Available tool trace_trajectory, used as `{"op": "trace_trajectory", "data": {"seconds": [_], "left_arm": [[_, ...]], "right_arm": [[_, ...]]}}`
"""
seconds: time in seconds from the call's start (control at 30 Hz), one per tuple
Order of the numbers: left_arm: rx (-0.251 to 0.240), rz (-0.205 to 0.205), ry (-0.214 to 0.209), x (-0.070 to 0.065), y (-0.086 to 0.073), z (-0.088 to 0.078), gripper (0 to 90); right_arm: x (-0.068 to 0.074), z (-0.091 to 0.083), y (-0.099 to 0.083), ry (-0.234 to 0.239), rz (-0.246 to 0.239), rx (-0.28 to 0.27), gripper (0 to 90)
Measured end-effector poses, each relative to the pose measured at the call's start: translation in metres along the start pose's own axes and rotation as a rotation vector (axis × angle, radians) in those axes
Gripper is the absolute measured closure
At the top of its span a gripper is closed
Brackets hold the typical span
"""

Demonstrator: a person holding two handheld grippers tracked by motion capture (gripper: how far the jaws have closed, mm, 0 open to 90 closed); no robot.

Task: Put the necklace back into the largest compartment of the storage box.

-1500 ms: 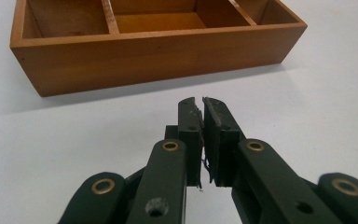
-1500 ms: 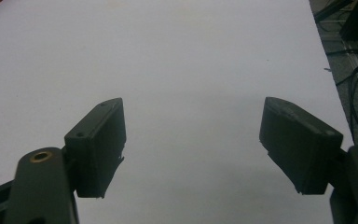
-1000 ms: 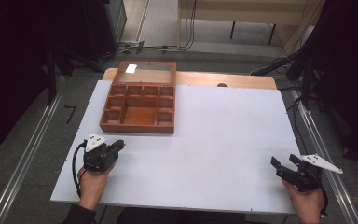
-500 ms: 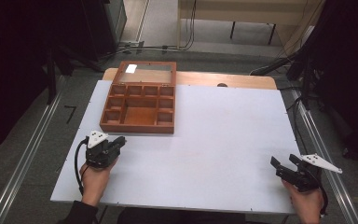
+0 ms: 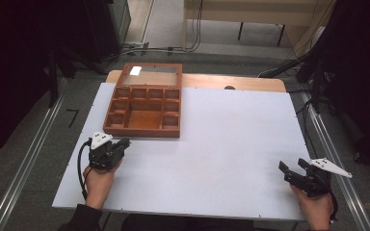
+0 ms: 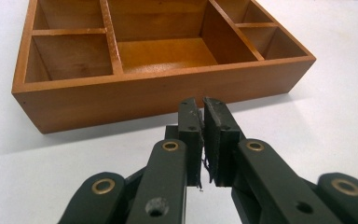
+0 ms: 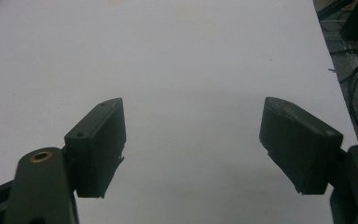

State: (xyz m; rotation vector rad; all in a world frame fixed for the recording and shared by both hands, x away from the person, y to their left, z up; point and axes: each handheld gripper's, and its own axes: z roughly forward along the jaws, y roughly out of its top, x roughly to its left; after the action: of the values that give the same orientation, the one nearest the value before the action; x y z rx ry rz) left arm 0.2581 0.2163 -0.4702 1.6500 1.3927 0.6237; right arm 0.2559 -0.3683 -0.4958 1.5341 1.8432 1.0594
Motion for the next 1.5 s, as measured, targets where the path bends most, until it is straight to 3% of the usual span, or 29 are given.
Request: {"op": "trace_trajectory", "data": {"seconds": [1.5], "left_arm": [[-0.015,-0.003,0.016,-0.008,0.035,0.014,85.9]], "right_arm": [[0.000,0.003,0.001,-0.002,-0.001,0.004,21.0]]}}
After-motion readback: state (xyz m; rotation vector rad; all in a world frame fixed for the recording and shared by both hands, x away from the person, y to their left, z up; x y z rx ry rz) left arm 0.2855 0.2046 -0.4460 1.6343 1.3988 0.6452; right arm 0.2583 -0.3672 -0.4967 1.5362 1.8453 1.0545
